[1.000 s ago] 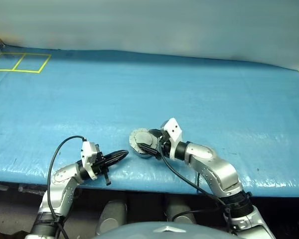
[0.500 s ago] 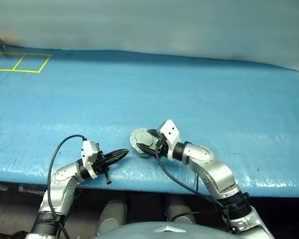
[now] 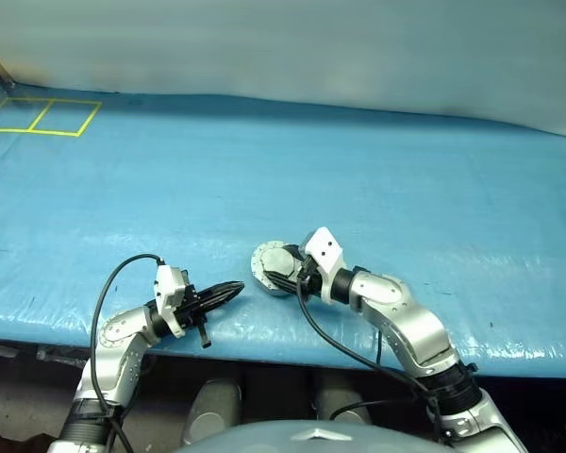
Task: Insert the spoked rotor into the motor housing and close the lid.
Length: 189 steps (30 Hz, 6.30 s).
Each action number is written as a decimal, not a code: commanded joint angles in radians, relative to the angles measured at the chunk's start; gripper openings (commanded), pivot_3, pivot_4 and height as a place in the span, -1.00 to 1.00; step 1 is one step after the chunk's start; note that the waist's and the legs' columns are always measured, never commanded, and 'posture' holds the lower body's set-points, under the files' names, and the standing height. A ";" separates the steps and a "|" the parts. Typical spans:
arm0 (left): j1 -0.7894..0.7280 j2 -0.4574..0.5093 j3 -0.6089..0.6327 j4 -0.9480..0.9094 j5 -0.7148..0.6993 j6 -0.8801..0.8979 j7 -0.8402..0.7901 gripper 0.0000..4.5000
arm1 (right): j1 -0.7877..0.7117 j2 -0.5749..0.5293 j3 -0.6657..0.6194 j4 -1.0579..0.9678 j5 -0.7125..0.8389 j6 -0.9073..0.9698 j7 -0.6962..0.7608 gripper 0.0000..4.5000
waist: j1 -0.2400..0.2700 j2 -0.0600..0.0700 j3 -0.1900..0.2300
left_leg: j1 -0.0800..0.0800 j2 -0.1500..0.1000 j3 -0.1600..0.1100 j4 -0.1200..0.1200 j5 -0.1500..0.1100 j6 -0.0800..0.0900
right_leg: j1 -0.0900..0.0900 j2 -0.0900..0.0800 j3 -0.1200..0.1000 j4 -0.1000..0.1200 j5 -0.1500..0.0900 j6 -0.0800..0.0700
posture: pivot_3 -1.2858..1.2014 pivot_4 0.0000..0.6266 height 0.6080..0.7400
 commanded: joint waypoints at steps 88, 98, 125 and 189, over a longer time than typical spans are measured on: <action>-0.075 -0.076 0.006 -0.074 0.016 0.283 0.261 -1.00 | 0.021 -0.034 0.009 -0.017 -0.089 0.137 -0.085 0.35 | 0.013 0.000 -0.016 | 0.001 -0.001 -0.003 0.000 0.001 -0.001 | 0.002 -0.001 -0.002 -0.001 0.000 0.000 | 0.03 -0.52 1.00; -0.085 -0.089 0.026 -0.115 -0.058 0.308 0.235 -1.00 | 0.014 -0.025 0.025 -0.005 -0.091 0.133 -0.087 0.35 | 0.014 0.000 -0.016 | 0.000 -0.001 -0.003 -0.001 0.001 -0.001 | 0.002 -0.001 -0.002 -0.002 -0.001 0.000 | 0.03 -0.52 1.00; -0.144 -0.104 -0.054 -0.059 0.046 0.355 0.274 -1.00 | 0.030 -0.024 0.020 -0.030 -0.085 0.131 -0.101 0.35 | 0.014 0.000 -0.015 | 0.000 -0.001 -0.003 -0.002 0.001 -0.001 | 0.002 -0.001 -0.002 -0.002 -0.001 0.000 | 0.03 -0.52 1.00; -0.112 -0.141 -0.074 -0.028 0.069 0.278 0.275 -1.00 | 0.256 0.365 -0.610 -0.095 0.822 0.584 -0.366 0.98 | 0.012 0.003 -0.012 | -0.002 -0.001 -0.004 -0.004 0.000 -0.001 | -0.001 -0.001 -0.003 -0.003 -0.002 -0.001 | 0.03 -0.52 1.00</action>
